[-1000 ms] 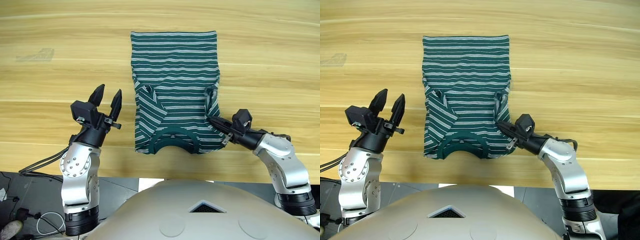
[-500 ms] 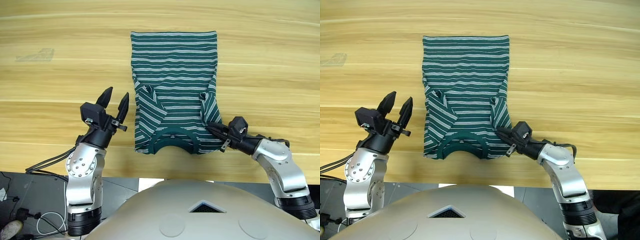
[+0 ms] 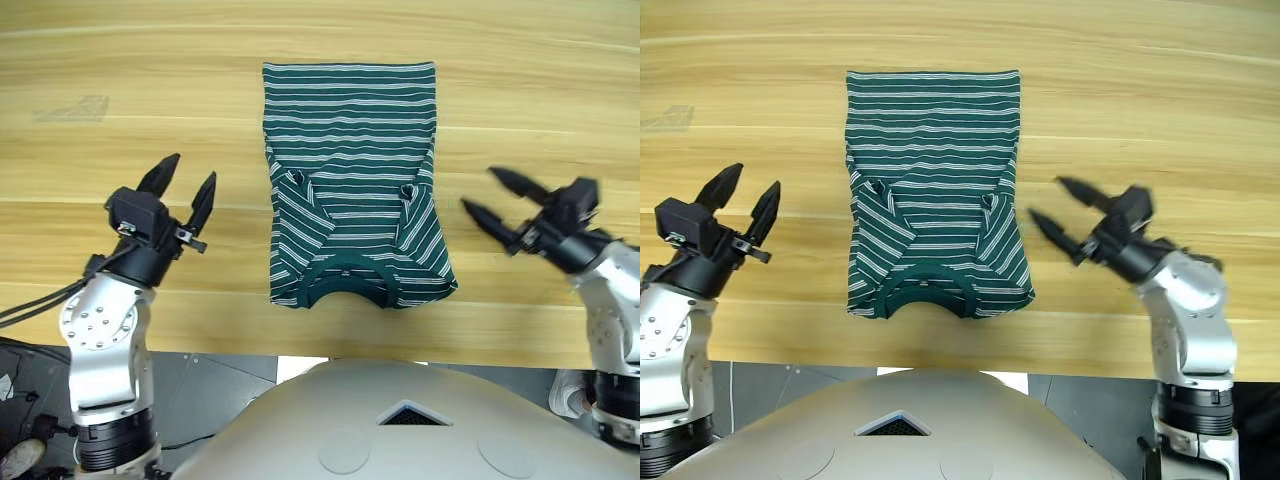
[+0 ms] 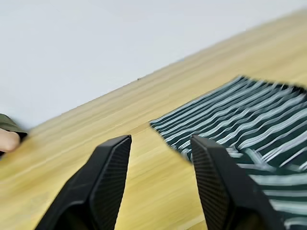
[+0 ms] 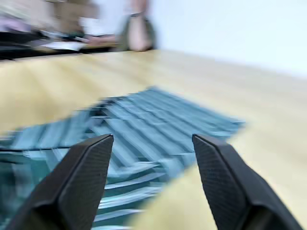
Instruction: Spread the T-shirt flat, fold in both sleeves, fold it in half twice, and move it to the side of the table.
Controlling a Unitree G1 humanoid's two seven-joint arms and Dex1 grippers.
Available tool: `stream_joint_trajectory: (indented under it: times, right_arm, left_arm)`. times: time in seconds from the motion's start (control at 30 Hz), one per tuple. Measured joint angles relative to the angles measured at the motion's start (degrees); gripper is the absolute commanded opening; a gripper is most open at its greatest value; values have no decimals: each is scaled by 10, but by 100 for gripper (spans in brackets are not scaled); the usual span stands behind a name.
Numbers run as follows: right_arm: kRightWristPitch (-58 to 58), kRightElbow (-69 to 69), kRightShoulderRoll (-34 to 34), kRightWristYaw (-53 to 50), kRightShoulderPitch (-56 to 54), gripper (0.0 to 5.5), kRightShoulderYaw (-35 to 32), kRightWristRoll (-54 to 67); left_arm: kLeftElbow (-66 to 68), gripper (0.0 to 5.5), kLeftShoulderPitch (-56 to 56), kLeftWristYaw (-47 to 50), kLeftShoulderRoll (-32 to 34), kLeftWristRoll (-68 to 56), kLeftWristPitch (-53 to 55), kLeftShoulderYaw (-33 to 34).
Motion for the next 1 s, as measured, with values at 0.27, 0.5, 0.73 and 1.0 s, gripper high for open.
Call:
stream_joint_trajectory:
  times: [0.27, 0.5, 0.73, 1.0]
  right_arm:
    - [-443, 209, -92, -78, -16, 303, 17, -339]
    - [-797, 376, -197, -191, -120, 303, 96, -672]
    - [-855, 418, -199, -369, -178, 303, 153, -830]
    - [-868, 416, -184, -409, -211, 303, 225, -821]
  left_arm:
    - [89, 231, 59, -36, 93, 201, -222, -1]
    - [175, 231, 46, -33, 200, 380, -403, -60]
    - [237, 231, -39, -1, 230, 445, -493, -161]
    - [242, 231, -128, -9, 227, 434, -499, -260]
